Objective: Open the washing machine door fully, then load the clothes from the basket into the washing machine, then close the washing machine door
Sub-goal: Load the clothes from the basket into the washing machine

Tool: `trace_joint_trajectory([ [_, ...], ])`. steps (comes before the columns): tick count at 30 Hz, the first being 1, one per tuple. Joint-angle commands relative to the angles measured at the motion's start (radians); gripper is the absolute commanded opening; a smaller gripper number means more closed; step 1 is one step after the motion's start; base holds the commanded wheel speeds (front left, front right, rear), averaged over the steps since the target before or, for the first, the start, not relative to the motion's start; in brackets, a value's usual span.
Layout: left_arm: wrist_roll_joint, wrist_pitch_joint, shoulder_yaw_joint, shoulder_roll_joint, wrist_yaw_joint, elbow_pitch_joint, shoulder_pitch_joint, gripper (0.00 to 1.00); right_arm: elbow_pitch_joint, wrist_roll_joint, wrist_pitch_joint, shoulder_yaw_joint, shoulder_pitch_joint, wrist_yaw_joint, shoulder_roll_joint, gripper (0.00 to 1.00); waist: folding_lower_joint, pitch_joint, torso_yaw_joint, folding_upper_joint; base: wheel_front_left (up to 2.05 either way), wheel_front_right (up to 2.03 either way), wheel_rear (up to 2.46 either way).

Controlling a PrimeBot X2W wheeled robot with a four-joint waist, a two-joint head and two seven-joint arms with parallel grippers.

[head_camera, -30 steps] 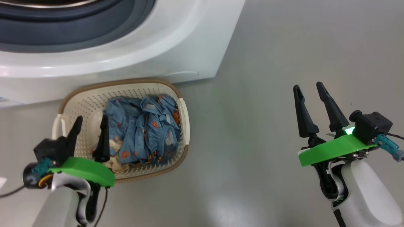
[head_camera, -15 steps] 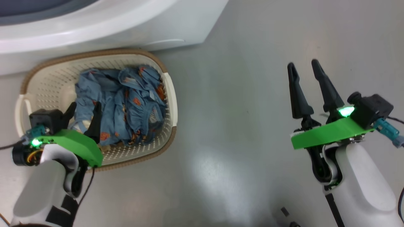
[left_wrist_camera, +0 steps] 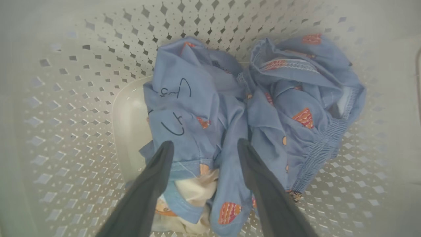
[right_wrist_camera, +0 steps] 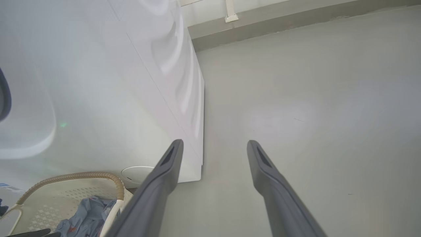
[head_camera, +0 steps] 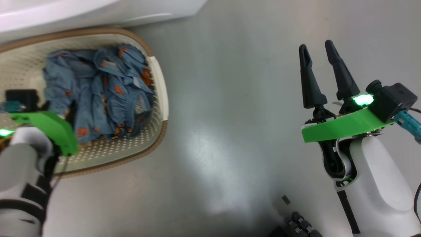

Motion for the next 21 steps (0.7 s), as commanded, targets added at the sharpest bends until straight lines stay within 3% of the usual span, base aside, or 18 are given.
trace_joint_trajectory([
  [1, 0.000, 0.001, 0.017, 0.053, -0.003, 0.008, -0.004, 1.00, -0.028, -0.006, -0.008, 0.013, 0.005, 0.006, 0.007, 1.00, 0.0000, 0.039, -0.036, 0.0000, 0.00, 0.00, 0.00],
  [7, 0.001, 0.013, 0.007, 0.080, -0.014, 0.080, -0.071, 1.00, -0.045, 0.001, -0.008, 0.008, 0.002, 0.006, 0.009, 1.00, 0.0000, 0.084, -0.072, 0.0000, 0.00, 0.00, 0.00],
  [21, 0.001, 0.105, -0.050, 0.070, -0.038, 0.134, -0.134, 1.00, -0.069, 0.034, -0.008, 0.021, -0.007, 0.006, 0.010, 1.00, 0.0000, 0.140, -0.096, 0.0000, 0.00, 0.00, 0.00],
])
